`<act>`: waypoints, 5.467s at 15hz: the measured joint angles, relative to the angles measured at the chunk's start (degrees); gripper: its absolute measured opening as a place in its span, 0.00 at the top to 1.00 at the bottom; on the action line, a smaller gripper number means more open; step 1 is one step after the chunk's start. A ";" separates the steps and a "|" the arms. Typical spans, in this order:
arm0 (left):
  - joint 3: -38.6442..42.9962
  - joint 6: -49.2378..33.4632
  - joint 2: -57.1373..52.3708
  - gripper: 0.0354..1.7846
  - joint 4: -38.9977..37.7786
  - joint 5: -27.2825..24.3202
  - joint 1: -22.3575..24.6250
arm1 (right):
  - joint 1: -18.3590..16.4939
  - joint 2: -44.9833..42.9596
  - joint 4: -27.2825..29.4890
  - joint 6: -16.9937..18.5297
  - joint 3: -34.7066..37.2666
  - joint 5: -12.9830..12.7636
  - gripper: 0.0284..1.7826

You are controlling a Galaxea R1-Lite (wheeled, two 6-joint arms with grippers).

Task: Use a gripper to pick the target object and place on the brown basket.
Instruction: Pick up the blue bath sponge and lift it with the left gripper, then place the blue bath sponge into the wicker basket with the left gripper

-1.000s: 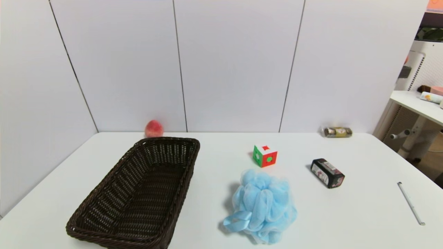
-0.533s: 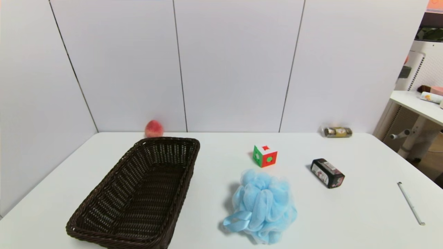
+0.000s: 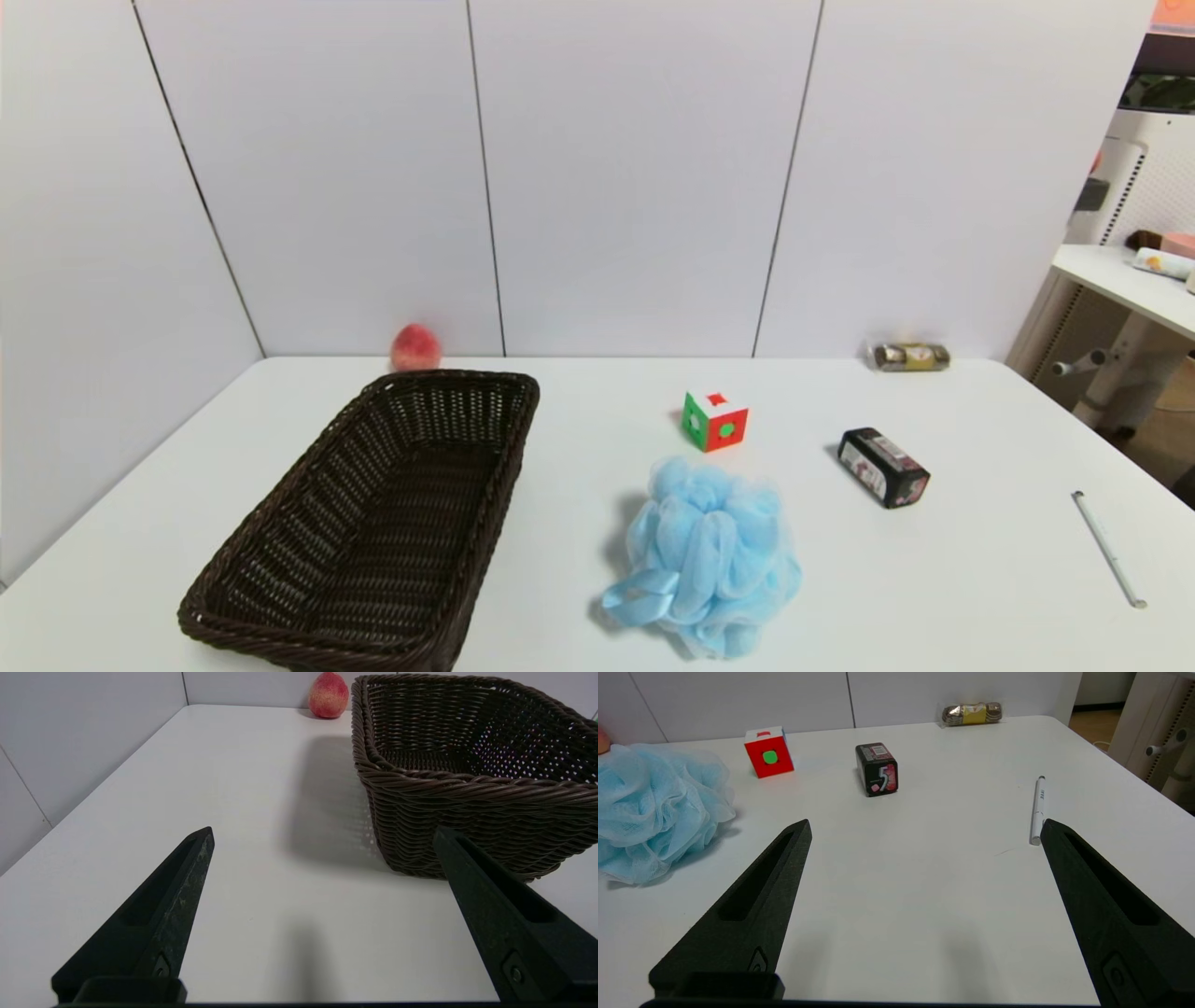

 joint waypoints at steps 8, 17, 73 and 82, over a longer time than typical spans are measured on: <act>-32.28 3.51 32.88 0.06 2.83 -0.27 -3.02 | 0.00 0.00 0.00 0.00 0.00 0.00 0.05; -68.91 17.41 78.95 0.06 14.88 -1.67 -36.97 | 0.00 0.00 -0.02 0.00 0.00 0.00 0.05; -72.79 15.46 88.59 0.80 18.74 -8.91 -22.37 | 0.00 0.00 -0.02 -0.02 0.00 0.00 0.05; -65.41 15.09 88.21 0.50 19.24 -8.91 -21.71 | 0.00 0.00 0.00 0.02 0.00 0.00 0.05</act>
